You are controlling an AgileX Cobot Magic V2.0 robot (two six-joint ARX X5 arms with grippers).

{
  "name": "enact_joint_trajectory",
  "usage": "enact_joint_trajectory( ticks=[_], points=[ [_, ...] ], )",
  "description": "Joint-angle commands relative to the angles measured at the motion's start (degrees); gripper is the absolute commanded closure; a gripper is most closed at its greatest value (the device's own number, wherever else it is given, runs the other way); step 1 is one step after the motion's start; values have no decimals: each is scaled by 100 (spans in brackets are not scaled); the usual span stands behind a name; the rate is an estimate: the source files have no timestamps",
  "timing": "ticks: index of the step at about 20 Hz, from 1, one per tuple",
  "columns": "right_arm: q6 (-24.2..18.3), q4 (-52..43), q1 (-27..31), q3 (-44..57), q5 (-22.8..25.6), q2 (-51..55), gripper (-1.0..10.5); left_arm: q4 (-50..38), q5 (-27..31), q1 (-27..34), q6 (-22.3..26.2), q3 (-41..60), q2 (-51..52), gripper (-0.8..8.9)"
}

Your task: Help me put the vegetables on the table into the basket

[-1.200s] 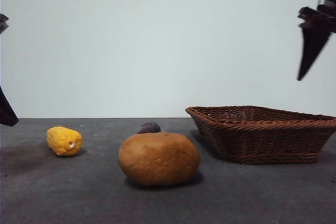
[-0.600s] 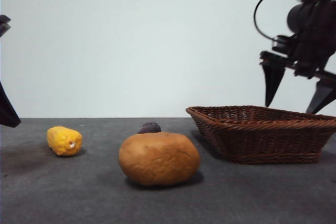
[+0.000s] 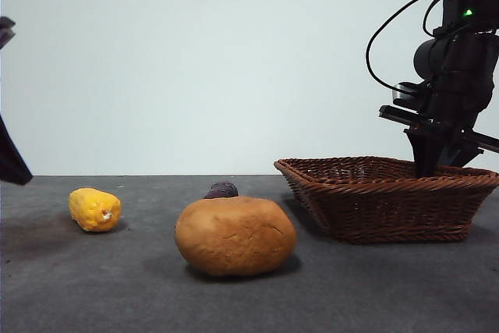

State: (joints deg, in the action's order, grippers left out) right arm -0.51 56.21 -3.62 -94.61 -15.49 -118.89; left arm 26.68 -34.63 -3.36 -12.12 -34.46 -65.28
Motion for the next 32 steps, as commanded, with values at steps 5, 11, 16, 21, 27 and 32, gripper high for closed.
enact_joint_trajectory(
  ticks=[5,11,16,21,27,32],
  points=[
    [17,455,-2,-72,52,341,963,1016,605,-13,-55,-1613,-501,751],
    [-146,925,-11,-72,50,1217,963,2203,1585,-122,-9,-3547,-2280,401],
    [-144,1147,-13,-72,50,2321,963,2295,1843,-162,-214,-4054,-3451,355],
    [-144,1320,-17,-72,50,3108,963,2216,1969,-229,-557,-4221,-4002,302],
    [-146,1545,-20,-72,50,3469,963,1733,2258,-612,-901,-4223,-4148,302],
    [-170,1637,-20,-70,44,3517,963,1781,2297,-758,-1169,-4225,-4352,312]
  ],
)
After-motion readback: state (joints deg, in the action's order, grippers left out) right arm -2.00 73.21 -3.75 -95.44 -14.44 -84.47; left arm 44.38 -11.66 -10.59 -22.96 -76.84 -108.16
